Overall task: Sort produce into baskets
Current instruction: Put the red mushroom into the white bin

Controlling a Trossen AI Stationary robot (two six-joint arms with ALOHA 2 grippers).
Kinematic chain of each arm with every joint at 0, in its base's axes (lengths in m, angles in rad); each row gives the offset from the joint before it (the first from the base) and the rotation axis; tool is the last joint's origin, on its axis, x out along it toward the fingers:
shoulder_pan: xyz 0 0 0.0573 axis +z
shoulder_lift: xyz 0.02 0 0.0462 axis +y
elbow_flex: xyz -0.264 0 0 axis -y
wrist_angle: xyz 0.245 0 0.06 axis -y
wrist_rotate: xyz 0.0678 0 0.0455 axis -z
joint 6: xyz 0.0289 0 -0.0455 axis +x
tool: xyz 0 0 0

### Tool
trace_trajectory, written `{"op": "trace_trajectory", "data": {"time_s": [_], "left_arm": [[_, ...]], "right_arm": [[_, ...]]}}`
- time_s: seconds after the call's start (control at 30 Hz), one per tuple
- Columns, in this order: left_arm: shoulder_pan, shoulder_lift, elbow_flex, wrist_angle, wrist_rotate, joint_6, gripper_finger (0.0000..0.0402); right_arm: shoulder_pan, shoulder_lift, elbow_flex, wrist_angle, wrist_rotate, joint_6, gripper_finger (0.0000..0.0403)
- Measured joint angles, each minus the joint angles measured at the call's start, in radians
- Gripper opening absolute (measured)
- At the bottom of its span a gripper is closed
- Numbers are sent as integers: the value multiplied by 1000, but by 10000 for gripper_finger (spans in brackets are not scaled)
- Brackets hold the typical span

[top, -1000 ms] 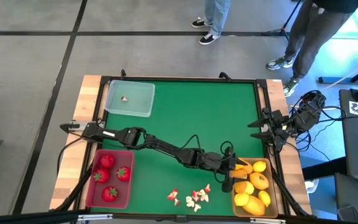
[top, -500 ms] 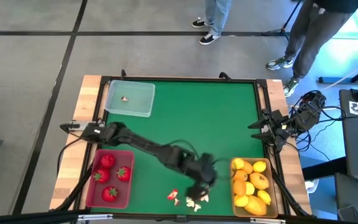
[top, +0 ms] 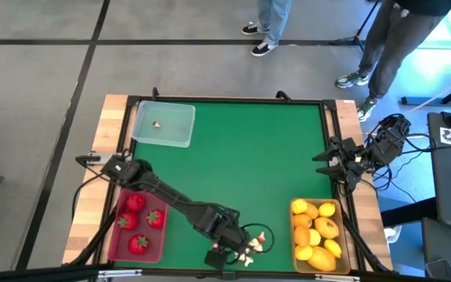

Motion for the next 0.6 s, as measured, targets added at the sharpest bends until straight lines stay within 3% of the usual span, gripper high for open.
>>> {"op": "trace_trajectory", "data": {"time_s": [0.37,0.5,0.6], "left_arm": [[-79,-326,-552,237,-105,-323,296],[-132,-344,-637,352,-147,-337,296],[-159,-331,-665,394,-233,-276,296]], "right_arm": [[0,0,0,-2,1,-1,221],[0,0,0,-2,19,-1,221],[0,0,0,1,33,-1,221]]}}
